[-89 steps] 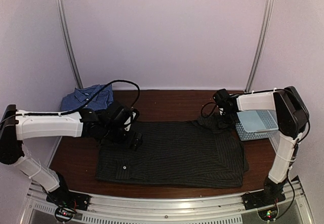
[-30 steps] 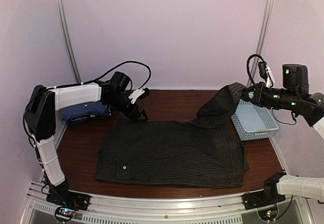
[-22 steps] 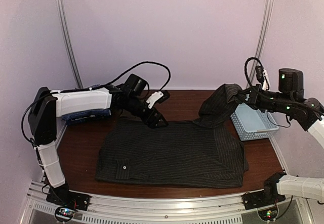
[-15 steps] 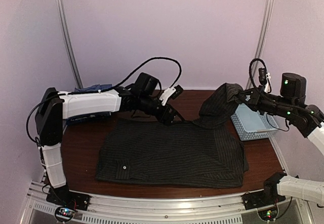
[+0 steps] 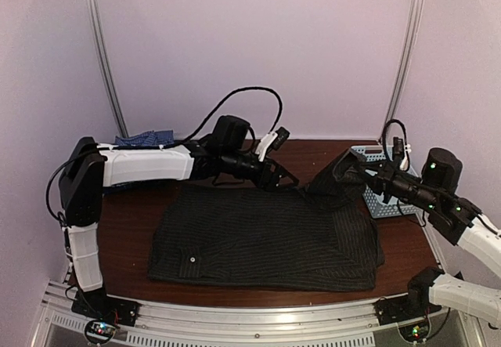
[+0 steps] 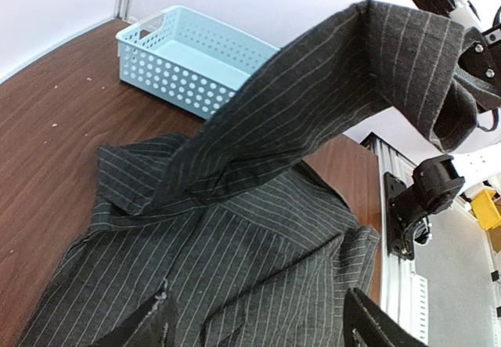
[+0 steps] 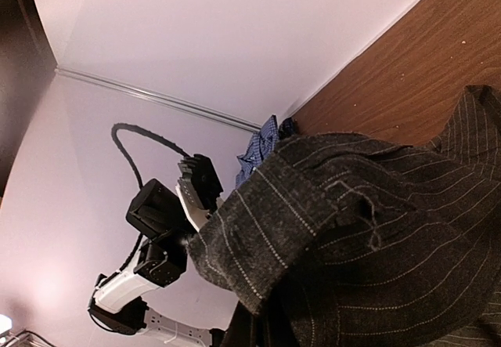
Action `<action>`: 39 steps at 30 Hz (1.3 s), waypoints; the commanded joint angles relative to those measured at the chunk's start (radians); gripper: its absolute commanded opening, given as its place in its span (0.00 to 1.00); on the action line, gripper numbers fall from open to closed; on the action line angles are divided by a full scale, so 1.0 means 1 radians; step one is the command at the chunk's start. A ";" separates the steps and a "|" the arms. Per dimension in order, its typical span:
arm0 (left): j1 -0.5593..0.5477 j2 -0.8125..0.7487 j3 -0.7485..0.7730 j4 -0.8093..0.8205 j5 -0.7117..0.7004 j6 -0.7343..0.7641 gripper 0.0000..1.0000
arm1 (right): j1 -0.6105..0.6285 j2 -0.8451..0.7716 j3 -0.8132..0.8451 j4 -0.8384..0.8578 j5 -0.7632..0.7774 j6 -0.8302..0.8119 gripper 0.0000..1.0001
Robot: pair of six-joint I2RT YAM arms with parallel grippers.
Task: Fold and stack the long sleeve shirts
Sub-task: Adjust the sleeve at the center of the board.
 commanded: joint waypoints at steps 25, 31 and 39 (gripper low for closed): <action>-0.031 -0.123 -0.114 0.038 -0.122 0.012 0.73 | 0.138 -0.509 -0.314 -0.125 0.648 0.440 0.18; -0.031 -0.144 -0.138 0.006 -0.141 0.030 0.74 | 0.138 -0.307 -0.150 -0.144 0.615 0.169 0.44; -0.029 -0.207 -0.188 -0.077 -0.263 0.027 0.74 | 0.153 0.338 0.183 -0.225 0.440 -0.358 0.56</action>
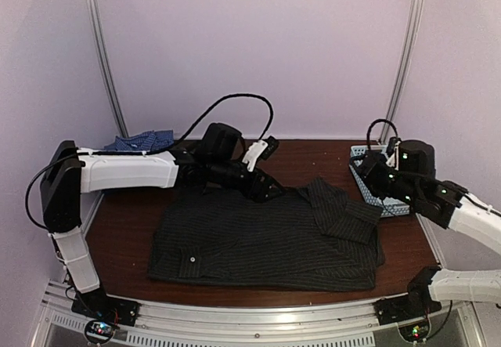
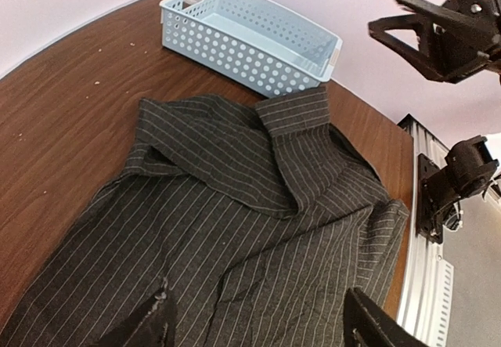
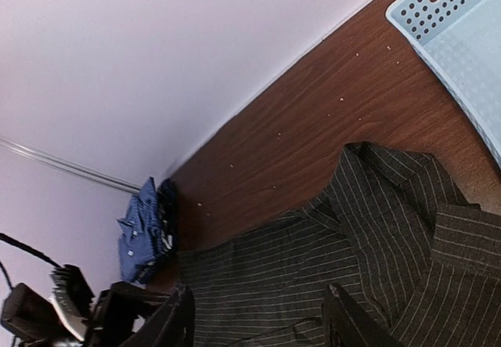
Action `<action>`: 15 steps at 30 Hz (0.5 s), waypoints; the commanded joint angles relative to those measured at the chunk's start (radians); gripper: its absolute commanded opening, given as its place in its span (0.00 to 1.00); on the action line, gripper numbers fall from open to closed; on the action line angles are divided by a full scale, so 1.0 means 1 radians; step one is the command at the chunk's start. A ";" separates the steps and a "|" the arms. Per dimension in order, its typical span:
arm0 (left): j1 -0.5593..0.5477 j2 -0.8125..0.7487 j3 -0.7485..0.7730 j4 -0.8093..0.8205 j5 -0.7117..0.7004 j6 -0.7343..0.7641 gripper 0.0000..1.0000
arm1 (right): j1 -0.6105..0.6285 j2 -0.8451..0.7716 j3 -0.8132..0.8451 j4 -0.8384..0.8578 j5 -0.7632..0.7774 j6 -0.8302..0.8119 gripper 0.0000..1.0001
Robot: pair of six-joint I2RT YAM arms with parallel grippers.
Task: Fold and stack the long sleeve shirts
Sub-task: Adjust the sleeve at the center of the board.
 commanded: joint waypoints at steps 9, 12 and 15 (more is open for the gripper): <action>0.008 -0.186 -0.171 -0.096 -0.257 -0.023 0.75 | 0.135 0.645 0.349 -0.227 -0.002 -0.572 0.57; 0.008 -0.218 -0.206 -0.102 -0.278 -0.035 0.75 | 0.162 0.762 0.418 -0.273 0.052 -0.606 0.56; 0.008 -0.246 -0.232 -0.099 -0.280 -0.043 0.75 | 0.168 0.855 0.469 -0.305 0.096 -0.625 0.55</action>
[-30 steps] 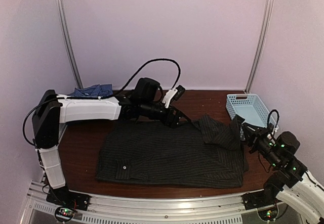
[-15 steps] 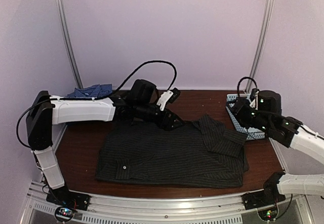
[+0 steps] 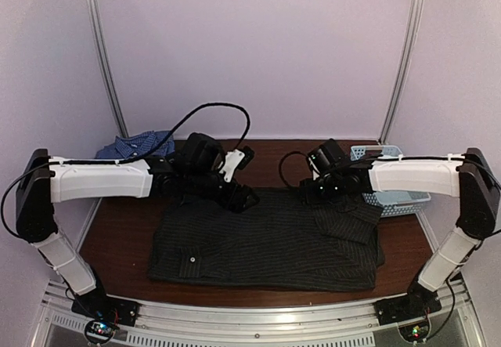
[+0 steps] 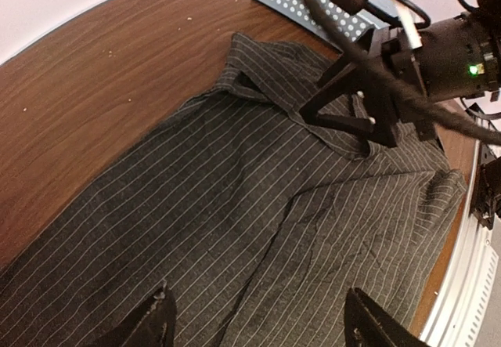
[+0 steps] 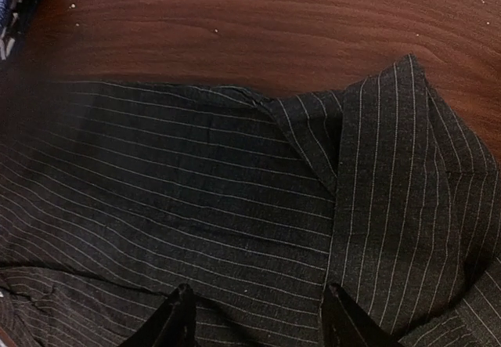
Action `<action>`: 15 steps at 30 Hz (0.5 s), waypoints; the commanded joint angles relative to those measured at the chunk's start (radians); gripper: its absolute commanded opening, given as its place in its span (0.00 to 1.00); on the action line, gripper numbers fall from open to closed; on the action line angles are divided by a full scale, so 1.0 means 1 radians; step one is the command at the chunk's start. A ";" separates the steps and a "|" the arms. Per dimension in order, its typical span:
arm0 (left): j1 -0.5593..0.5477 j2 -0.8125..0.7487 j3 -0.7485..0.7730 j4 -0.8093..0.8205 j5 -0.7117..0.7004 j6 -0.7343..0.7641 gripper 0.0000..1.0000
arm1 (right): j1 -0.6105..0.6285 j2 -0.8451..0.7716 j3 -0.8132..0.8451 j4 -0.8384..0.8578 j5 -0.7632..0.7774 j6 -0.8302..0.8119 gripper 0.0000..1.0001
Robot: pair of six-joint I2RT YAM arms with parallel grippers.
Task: Fold and stack the long sleeve shirts
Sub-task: Adjust the sleeve at the center of the board.
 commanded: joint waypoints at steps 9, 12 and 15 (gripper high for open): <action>0.005 -0.077 -0.061 0.007 -0.042 -0.022 0.75 | 0.010 0.256 0.169 -0.168 0.252 -0.116 0.54; 0.005 -0.079 -0.067 0.009 -0.044 -0.022 0.75 | 0.009 0.292 0.188 -0.183 0.284 -0.121 0.54; 0.005 -0.075 -0.068 0.009 -0.040 -0.022 0.75 | 0.010 0.319 0.207 -0.195 0.321 -0.124 0.54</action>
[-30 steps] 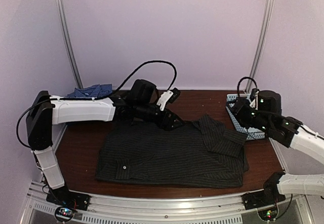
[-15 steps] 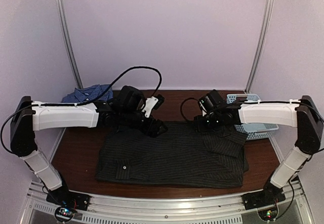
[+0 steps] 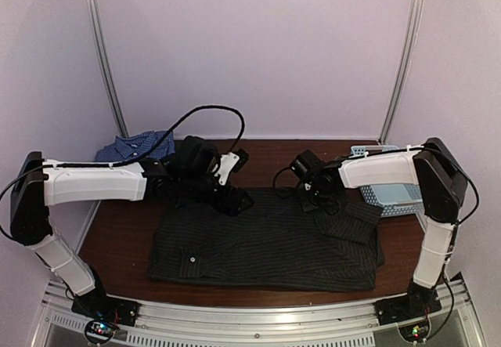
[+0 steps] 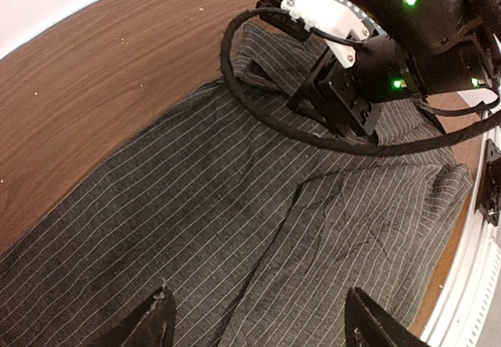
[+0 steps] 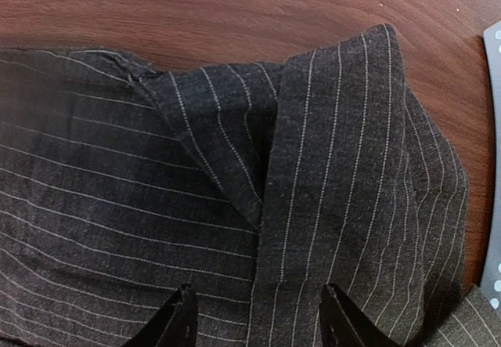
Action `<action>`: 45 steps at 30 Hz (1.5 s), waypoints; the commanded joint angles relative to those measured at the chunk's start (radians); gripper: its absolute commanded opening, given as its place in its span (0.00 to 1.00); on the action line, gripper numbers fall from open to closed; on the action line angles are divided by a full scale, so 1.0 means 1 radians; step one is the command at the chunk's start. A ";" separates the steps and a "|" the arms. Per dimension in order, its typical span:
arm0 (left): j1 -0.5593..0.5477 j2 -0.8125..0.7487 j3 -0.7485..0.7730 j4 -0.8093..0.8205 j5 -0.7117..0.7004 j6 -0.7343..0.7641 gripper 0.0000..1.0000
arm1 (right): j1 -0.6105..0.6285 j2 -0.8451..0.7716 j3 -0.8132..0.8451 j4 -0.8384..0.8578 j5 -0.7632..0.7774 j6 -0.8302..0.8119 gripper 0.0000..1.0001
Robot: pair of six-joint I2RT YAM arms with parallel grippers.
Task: Fold and stack the long sleeve shirts
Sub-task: Adjust the sleeve at the center of the board.
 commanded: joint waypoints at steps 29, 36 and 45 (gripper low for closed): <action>0.048 0.183 -0.171 0.246 -0.036 -0.130 0.75 | -0.036 0.097 0.088 -0.043 0.154 -0.029 0.47; 0.048 0.201 -0.180 0.258 -0.032 -0.135 0.75 | -0.034 0.089 0.081 -0.031 0.119 -0.025 0.42; 0.049 0.208 -0.181 0.259 -0.023 -0.136 0.75 | -0.019 0.080 0.070 -0.019 0.114 -0.014 0.38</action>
